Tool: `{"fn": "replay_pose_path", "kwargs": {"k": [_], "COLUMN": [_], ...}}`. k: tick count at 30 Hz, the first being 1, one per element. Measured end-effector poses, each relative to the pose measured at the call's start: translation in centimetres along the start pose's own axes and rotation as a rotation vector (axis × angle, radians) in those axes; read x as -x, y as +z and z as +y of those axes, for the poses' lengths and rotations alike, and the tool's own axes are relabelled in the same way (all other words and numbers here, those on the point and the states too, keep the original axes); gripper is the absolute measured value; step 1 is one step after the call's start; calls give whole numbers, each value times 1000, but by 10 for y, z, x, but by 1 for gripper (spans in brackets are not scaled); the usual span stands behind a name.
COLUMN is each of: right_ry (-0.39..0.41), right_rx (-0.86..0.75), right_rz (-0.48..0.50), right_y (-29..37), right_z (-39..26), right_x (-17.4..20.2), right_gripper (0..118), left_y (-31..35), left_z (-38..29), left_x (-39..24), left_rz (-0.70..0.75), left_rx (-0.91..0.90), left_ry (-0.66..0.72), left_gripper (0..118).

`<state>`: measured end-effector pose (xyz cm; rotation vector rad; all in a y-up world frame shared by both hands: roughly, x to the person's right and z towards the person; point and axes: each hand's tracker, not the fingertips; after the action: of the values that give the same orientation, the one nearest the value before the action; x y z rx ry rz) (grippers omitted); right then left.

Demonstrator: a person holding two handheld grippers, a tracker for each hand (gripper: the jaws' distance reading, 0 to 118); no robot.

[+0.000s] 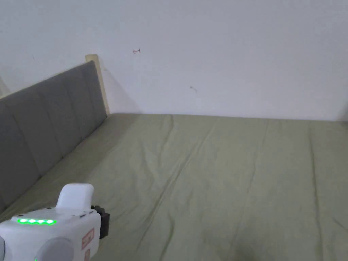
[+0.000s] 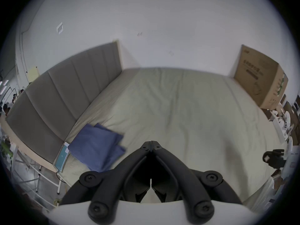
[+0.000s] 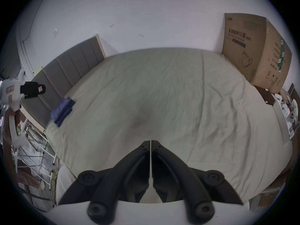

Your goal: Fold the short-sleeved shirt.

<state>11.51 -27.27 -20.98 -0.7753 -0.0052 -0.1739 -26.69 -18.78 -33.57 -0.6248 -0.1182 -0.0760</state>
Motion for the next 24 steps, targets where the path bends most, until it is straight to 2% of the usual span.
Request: {"fn": "replay_pose_path", "kwargs": {"k": [2, 7, 10, 13, 15, 17, 19, 22, 24], "right_ry": [21, 48, 77, 85, 95, 129, 152, 138, 123], "right_rx": [-58, -204, -305, -346, -440, -509, -577, -637, -646], "right_rz": [-10, -44, -97, -114, -112, -165, -208, -241, -227], "right_y": [17, 64, 92, 120, 140, 157, 168, 176, 180], "right_z": [6, 20, 25, 29, 30, 30, 30, 28, 25], "right_x": [0, 1, 6, 10, 12, 18, 21, 23, 23], "right_gripper": [2, 2, 2, 2, 2, 2, 2, 2, 2], "left_y": [29, 85, 110, 130, 142, 154, 164, 177, 181], "left_z": [-3, -7, -12, -17, -21, -24, -25, -25, -25], "left_x": [-31, -94, -120, -138, -145, -153, -155, -156, -156], "left_rz": [-66, -85, -106, -153, -141, -96, -115, -114, -106], "left_rx": [-64, -205, -284, -325, -359, -417, -457, -487, -505], "left_ry": [7, -60, -36, 13, -3, -30, -51, -46, -51], "left_gripper": [0, 0, 0, 0, 0, 0, 0, 0, 0]}}
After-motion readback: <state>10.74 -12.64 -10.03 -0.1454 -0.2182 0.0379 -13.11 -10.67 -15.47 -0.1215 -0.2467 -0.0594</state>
